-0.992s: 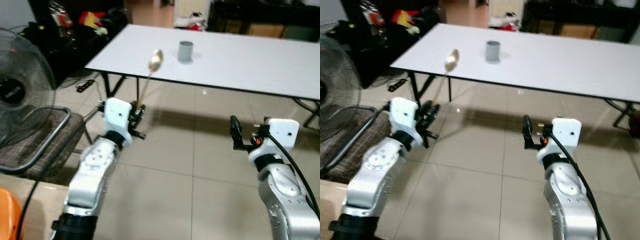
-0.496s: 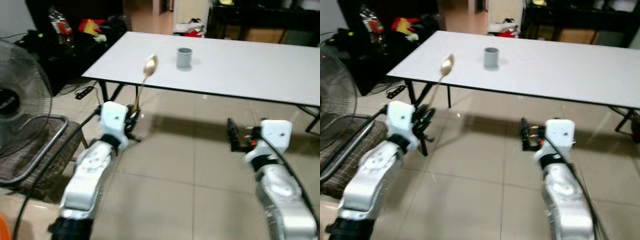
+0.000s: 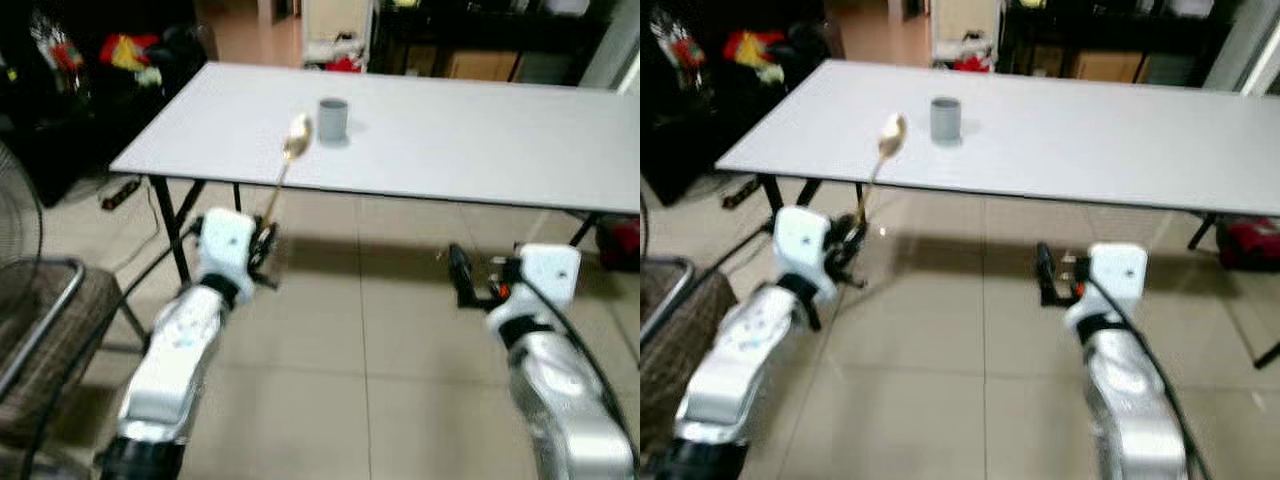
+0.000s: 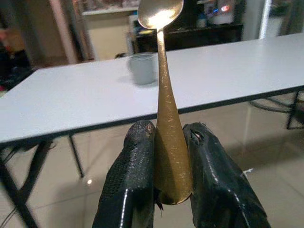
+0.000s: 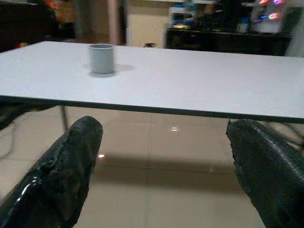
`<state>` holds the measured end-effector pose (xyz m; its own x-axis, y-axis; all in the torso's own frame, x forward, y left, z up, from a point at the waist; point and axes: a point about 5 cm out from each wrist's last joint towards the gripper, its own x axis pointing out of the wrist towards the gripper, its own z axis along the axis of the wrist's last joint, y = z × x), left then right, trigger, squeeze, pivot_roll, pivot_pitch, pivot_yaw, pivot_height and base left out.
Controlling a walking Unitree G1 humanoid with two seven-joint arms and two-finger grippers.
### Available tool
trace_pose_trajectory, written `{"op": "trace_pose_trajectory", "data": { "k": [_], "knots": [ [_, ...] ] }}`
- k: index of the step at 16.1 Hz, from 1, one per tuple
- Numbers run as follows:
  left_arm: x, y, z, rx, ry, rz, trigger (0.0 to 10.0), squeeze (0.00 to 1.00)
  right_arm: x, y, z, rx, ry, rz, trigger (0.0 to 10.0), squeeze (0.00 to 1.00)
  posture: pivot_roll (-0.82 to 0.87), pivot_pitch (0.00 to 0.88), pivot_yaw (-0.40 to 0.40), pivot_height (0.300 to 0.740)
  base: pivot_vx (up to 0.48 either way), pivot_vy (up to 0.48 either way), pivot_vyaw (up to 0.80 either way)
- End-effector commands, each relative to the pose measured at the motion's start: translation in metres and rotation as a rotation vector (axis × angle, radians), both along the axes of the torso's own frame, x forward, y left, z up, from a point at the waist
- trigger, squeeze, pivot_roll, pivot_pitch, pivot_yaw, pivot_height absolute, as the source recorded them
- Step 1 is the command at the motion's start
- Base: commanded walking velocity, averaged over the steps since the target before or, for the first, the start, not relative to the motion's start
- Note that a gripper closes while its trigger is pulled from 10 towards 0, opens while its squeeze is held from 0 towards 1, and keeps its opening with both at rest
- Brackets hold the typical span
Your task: Setting the table
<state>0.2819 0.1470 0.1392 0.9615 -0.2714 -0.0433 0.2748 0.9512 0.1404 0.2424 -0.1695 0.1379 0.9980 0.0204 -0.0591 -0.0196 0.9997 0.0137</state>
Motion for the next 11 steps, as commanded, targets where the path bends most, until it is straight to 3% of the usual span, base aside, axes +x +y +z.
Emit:
{"op": "trace_pose_trajectory", "data": {
  "k": [1,11],
  "knots": [
    [0.0025,-0.0025,0.0062,0.000,-0.024,-0.007,10.0,0.00,-0.0001,-0.0045,0.0044,-0.013,-0.016,-0.007,10.0,0.00,-0.07,0.000,-0.014,0.740,0.304,0.000,0.00],
    [0.0046,0.0034,0.0077,0.014,-0.030,0.025,10.0,0.00,0.0037,0.0002,0.0026,-0.057,-0.009,0.036,10.0,0.00,-0.05,0.000,-0.018,0.740,0.309,0.000,0.00]
  ]
}}
